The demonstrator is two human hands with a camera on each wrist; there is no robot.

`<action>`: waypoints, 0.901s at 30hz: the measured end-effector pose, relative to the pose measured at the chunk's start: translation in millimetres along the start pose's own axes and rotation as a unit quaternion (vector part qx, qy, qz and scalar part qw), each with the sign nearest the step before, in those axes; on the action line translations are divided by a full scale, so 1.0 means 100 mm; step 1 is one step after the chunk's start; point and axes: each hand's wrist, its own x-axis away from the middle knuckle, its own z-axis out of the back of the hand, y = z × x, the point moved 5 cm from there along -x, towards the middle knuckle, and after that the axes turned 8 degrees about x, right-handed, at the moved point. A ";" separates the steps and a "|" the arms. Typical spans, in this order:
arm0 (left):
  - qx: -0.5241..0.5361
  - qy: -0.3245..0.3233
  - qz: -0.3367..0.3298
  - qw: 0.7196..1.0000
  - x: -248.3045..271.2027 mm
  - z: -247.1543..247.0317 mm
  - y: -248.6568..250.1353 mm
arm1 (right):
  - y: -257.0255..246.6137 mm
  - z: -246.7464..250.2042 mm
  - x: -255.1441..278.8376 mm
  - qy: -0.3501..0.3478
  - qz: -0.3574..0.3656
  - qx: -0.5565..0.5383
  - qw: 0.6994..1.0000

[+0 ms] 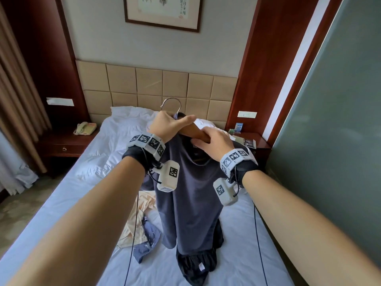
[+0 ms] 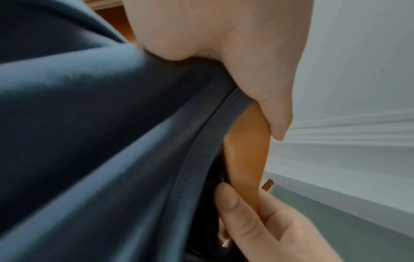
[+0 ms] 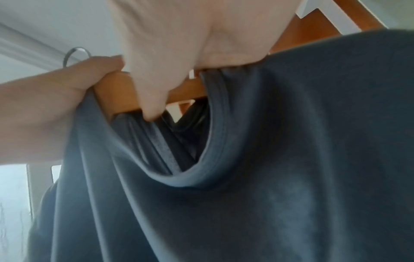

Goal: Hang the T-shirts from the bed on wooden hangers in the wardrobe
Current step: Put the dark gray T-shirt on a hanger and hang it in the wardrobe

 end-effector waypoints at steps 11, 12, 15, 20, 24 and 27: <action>-0.108 -0.006 0.006 0.994 0.28 0.17 -0.09 | 0.10 -0.08 0.16 0.075 -0.079 -0.134 0.985; -0.110 -0.001 0.013 0.994 0.29 0.20 -0.13 | 0.08 -0.08 0.17 0.074 -0.080 -0.134 0.985; -0.114 0.002 0.031 0.993 0.35 0.23 -0.17 | -0.02 -0.12 0.21 0.060 -0.084 -0.082 0.991; -0.129 0.032 0.041 0.990 0.52 0.31 -0.23 | -0.10 -0.14 0.30 0.089 -0.129 -0.064 0.986; -0.150 0.076 0.070 0.983 0.62 0.48 -0.41 | -0.09 -0.12 0.37 0.128 -0.170 -0.087 0.973; -0.165 0.099 0.095 0.977 0.69 0.58 -0.54 | -0.06 -0.17 0.45 0.144 -0.199 -0.116 0.962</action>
